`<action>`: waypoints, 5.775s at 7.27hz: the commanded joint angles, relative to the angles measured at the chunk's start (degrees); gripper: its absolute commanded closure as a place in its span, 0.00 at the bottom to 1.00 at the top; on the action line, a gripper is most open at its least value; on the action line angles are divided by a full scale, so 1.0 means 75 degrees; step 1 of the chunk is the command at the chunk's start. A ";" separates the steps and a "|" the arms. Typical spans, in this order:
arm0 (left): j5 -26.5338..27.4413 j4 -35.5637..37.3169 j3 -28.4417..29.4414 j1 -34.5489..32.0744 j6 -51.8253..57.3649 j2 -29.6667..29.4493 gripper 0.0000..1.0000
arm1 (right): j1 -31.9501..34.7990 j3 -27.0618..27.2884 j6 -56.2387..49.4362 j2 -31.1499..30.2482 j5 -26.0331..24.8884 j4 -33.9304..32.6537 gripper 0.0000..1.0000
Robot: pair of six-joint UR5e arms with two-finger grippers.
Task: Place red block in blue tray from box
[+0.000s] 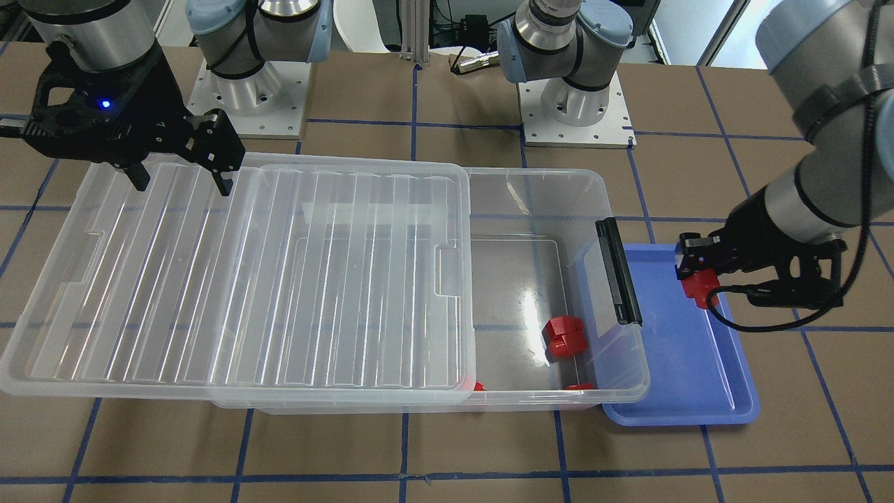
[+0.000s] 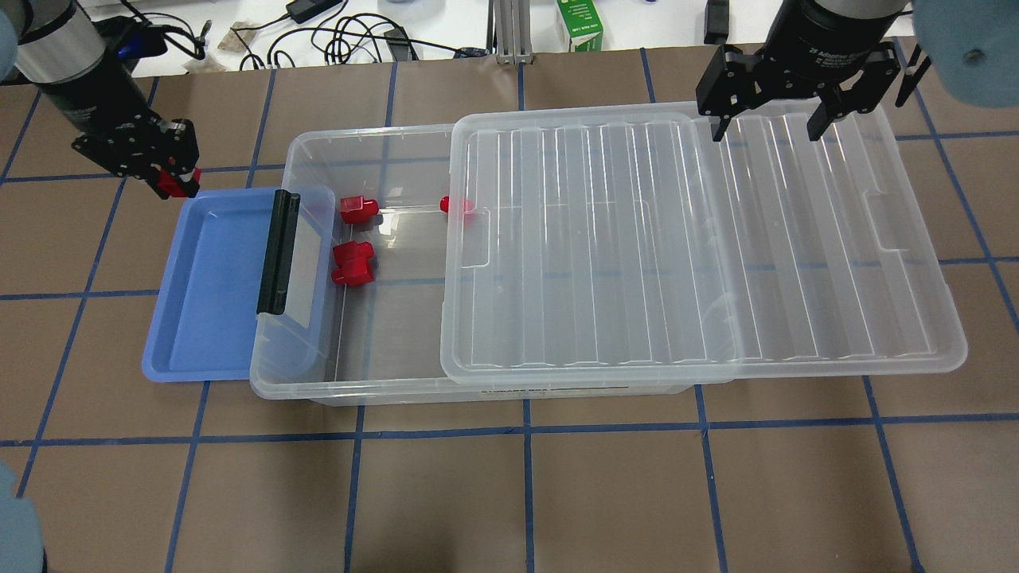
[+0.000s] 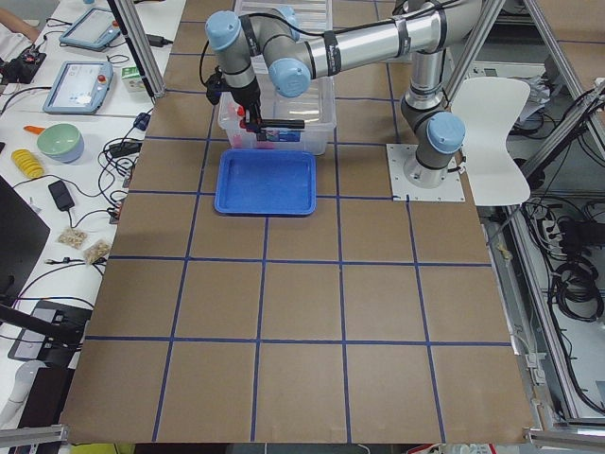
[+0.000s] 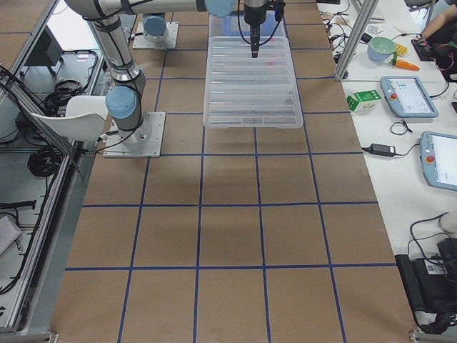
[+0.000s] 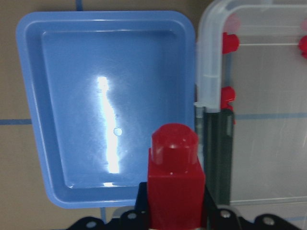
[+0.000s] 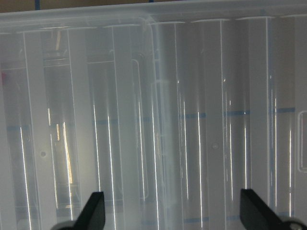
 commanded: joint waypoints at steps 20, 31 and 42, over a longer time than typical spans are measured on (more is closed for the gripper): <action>-0.0043 0.1500 -0.0909 0.0189 0.0433 -0.0037 0.00 | -0.4390 0.2370 -0.4826 0.0698 0.0296 -0.2198 0.00; -0.0032 -0.0531 -0.0579 -0.0995 -0.0985 0.2263 0.00 | -0.2047 0.2499 -0.2810 0.0674 0.0296 -0.2350 0.00; 0.0025 -0.0625 -0.1407 -0.1344 -0.1183 0.2987 0.00 | -0.1377 0.1764 -0.2270 0.0582 0.0191 -0.2435 0.00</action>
